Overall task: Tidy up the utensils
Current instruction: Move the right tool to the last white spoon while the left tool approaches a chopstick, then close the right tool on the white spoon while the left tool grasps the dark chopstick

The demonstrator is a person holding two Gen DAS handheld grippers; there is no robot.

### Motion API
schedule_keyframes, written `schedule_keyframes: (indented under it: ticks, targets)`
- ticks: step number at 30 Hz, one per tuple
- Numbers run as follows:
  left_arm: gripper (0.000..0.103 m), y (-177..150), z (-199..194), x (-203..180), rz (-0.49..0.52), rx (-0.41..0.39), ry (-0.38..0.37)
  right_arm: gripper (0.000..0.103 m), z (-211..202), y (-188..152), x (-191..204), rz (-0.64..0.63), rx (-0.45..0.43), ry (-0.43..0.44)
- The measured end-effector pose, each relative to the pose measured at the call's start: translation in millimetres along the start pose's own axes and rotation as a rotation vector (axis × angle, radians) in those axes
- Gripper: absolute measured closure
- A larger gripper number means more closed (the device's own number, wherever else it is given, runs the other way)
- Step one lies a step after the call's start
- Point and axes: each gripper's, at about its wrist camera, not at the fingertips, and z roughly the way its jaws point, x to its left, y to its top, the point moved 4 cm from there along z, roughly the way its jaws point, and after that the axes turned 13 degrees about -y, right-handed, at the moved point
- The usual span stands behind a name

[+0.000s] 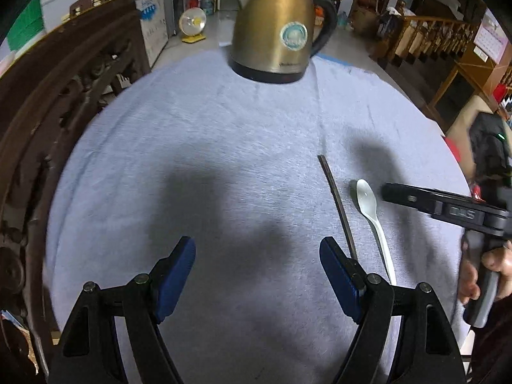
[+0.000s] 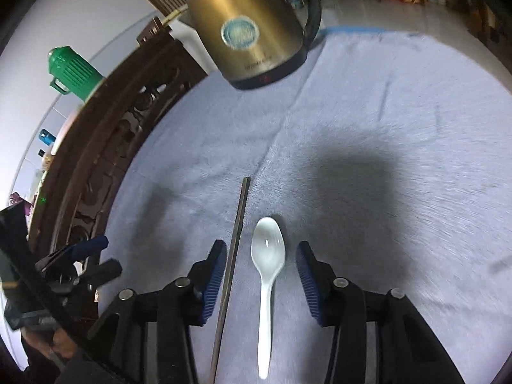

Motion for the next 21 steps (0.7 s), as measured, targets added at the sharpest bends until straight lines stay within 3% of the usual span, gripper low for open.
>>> schedule_keyframes:
  ticks: [7, 9, 11, 13, 21]
  targets:
    - [0.037, 5, 22, -5, 0.033, 0.040, 0.016, 0.061, 31, 10, 5, -0.039, 0.029, -0.022]
    - [0.047, 8, 28, -7, 0.045, 0.051, 0.017, 0.076, 33, 11, 4, -0.058, 0.026, -0.034]
    - [0.057, 9, 36, -10, 0.049, 0.065, 0.004, 0.098, 36, 10, 7, -0.096, 0.033, -0.049]
    - [0.065, 10, 46, -13, 0.054, 0.084, -0.004, 0.098, 33, 7, 7, -0.116, 0.007, -0.065]
    - [0.065, 36, 74, -25, 0.028, 0.096, -0.040, 0.099, -2, -10, -37, 0.008, -0.105, -0.032]
